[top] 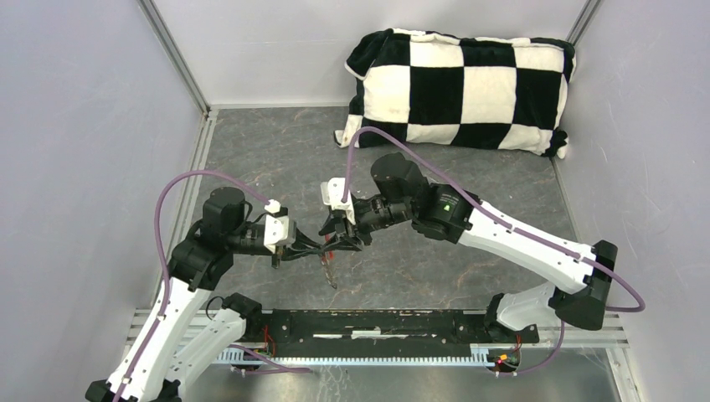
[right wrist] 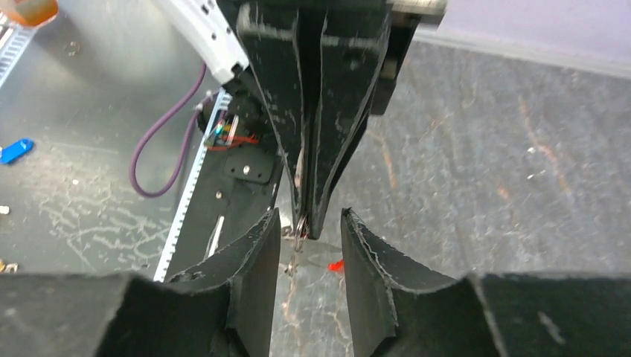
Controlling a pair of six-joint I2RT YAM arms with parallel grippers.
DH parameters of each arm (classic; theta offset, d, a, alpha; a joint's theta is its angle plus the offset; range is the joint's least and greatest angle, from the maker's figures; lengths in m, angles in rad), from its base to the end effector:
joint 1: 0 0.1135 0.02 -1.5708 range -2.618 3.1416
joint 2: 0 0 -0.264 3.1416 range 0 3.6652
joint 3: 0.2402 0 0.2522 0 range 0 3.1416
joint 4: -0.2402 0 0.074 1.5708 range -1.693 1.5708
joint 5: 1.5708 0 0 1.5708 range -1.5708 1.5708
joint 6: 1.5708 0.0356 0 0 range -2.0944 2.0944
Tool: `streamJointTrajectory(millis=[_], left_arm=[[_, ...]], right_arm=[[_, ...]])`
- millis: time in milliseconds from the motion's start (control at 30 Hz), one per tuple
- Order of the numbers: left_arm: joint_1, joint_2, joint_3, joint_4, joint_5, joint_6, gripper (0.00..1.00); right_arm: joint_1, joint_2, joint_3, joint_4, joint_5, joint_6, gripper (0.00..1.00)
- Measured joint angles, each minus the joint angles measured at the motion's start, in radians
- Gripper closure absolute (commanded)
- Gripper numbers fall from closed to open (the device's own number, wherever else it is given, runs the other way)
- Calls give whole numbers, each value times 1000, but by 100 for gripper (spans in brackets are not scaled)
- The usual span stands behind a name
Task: Put the keys on the keyring
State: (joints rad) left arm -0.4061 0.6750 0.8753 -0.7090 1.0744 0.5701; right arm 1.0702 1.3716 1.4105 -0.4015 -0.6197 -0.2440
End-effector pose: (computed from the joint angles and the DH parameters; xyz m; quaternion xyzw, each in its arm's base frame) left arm 0.0992 -0.0767 0.3417 0.5763 0.5328 -0.4041 0.4698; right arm 0.1290 0.2788 0.4052 -0.6159 0.5148 0.4470 0.3947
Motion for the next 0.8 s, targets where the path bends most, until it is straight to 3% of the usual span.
streamJointTrajectory(millis=[567,667,800], left_arm=[[0,-12,13,-1,0,19,98],[0,-12,13,-2,-2,19,98],[0,-10,14,-5,-7,19,98]], right_arm=[[0,55,43,-95,-32,-41,74],[0,61,46,-95,-39,-40,81],[0,68,46,-98,-45,-42,99]])
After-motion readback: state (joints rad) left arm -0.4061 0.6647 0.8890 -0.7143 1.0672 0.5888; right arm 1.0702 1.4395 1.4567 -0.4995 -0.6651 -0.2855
